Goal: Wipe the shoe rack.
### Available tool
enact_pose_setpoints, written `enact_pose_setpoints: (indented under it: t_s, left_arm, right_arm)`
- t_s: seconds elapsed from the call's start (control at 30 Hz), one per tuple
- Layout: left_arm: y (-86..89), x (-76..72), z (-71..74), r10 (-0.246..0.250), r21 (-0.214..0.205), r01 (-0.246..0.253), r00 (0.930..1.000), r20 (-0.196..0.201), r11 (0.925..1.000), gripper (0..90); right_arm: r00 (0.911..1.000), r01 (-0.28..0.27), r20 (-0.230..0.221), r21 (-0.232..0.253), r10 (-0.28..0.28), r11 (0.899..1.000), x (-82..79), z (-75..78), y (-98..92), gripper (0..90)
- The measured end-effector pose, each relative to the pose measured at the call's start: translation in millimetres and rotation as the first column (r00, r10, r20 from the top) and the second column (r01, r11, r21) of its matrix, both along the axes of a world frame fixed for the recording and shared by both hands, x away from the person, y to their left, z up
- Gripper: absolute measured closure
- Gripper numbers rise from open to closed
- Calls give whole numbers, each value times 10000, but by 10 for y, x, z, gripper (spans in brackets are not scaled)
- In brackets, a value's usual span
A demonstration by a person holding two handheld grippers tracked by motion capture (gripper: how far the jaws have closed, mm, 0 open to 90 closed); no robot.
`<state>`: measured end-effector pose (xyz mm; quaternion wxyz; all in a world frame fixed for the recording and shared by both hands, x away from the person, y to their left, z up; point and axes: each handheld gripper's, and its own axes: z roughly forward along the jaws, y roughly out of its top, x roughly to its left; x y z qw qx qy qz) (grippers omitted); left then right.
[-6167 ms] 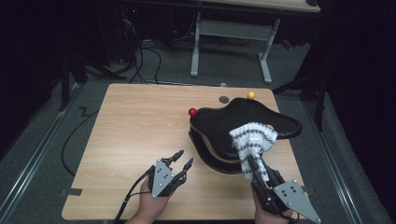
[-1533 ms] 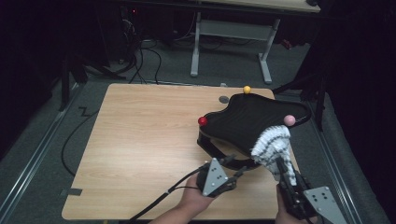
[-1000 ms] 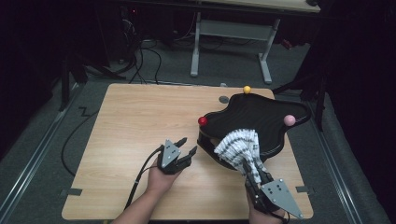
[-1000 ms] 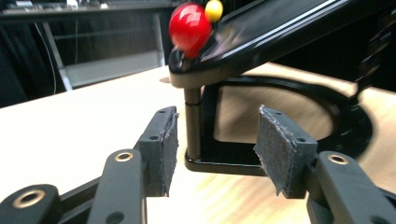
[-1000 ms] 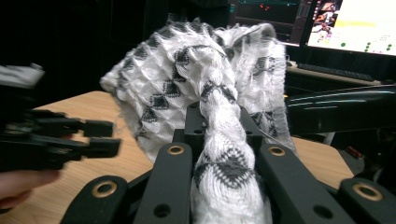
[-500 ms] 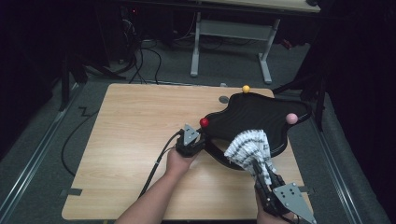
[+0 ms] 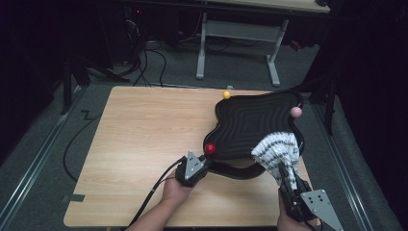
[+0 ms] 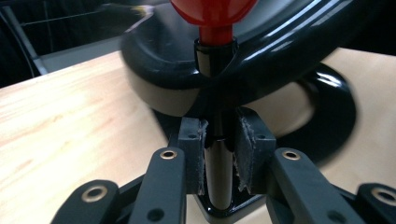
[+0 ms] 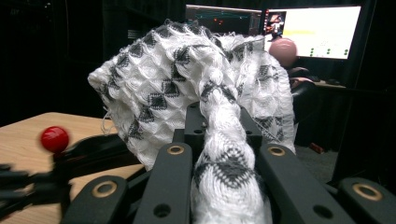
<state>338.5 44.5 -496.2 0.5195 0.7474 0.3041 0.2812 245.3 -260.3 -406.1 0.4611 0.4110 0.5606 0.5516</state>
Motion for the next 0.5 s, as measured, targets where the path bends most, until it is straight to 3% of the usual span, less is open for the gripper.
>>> enact_pose_setpoints:
  t_s: [0.13,0.23,0.4,0.5]
  left_arm:
    - [44,-198,-15,-138,144,136,9998,136,9998,731]
    - [14,-281,-30,-123,79,122,9997,211,9999,730]
    - [-45,-379,-36,-279,70,278,9994,227,9996,729]
    - [-51,-399,-33,-270,42,269,9995,161,9996,729]
  right_arm:
    - [9988,-433,-241,-25,432,9991,57,-66,91,805]
    - [9937,-960,-622,-431,933,9944,112,-169,284,804]
    - [9768,-1906,-1158,-883,1800,9777,182,-351,588,804]
    - [9646,-2419,-1276,-812,2307,9669,191,-422,709,805]
